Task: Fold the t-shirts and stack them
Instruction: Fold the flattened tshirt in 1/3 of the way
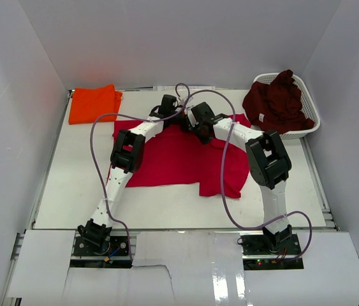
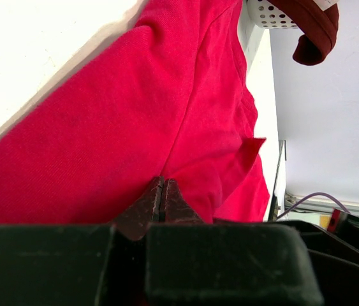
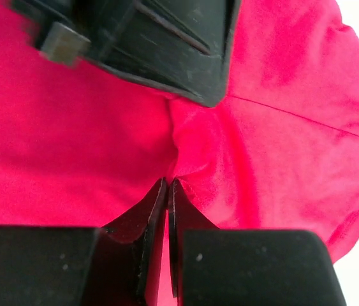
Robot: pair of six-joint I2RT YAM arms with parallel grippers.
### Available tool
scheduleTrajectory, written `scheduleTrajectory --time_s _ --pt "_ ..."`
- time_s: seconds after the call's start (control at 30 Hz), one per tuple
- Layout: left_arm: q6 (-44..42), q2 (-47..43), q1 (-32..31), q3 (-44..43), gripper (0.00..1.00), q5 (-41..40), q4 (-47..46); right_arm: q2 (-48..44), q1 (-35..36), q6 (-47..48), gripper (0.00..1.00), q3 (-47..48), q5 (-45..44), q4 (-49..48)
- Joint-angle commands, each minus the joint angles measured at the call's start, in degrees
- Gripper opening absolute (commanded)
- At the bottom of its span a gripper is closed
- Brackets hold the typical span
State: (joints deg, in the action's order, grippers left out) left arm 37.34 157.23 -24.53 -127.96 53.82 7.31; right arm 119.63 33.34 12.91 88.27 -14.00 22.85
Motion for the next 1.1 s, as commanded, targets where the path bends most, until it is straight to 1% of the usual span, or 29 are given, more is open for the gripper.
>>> scheduleTrajectory --time_s 0.0,0.17,0.3,0.43,0.47,0.5,0.53,0.57,0.6,0.67,0.93,1.0,1.07 --pt "-1.2 -1.6 -0.3 -0.4 0.0 -1.0 1.9 0.6 -0.3 -2.0 0.08 5.9 7.0 4.6" --pt "-1.5 -1.7 -0.3 -0.8 0.0 -1.1 2.4 2.8 -1.3 -2.8 0.08 10.1 12.9 10.0" --pt "-1.5 -1.7 -0.3 -0.9 0.0 -1.1 2.5 4.5 -1.6 -2.7 0.08 12.9 13.4 14.1" --pt "-1.6 -1.7 -0.3 -1.0 0.0 -1.0 2.7 5.3 -1.6 -3.2 0.09 13.2 13.4 17.0" --pt "-1.6 -1.7 -0.3 -1.0 0.0 -1.1 2.7 5.3 -1.6 -3.3 0.11 13.4 13.4 17.7" --pt "-1.6 -1.7 -0.3 -1.1 0.0 -1.1 2.8 5.3 -1.6 -3.5 0.29 13.5 13.4 18.2" --pt "-1.5 -1.6 -0.3 -1.0 0.0 -1.1 2.8 5.1 -1.6 -3.7 0.42 13.2 13.4 18.4" --pt "-1.5 -1.6 -0.3 -1.1 0.0 -1.0 2.8 4.5 -1.6 -3.9 0.51 12.8 13.4 18.5" --pt "-1.5 -1.6 -0.3 -1.1 0.0 -1.0 2.9 3.9 -1.6 -4.2 0.56 12.5 12.9 18.5" --pt "-1.5 -1.6 -0.3 -1.1 0.0 -1.0 3.1 2.4 -1.7 -5.2 0.6 11.2 12.3 17.8" --pt "-1.9 -3.0 -0.3 0.0 0.0 -1.4 3.4 -3.6 -3.8 -9.7 0.61 8.1 12.9 17.3" --pt "-1.8 -3.7 -0.3 0.4 0.0 -1.4 3.3 -5.5 -4.1 -11.0 0.61 5.2 11.6 16.4" --pt "-1.7 -4.6 -0.3 0.8 0.0 -1.4 3.1 -9.4 -4.3 -12.5 0.61 2.4 10.4 14.8"
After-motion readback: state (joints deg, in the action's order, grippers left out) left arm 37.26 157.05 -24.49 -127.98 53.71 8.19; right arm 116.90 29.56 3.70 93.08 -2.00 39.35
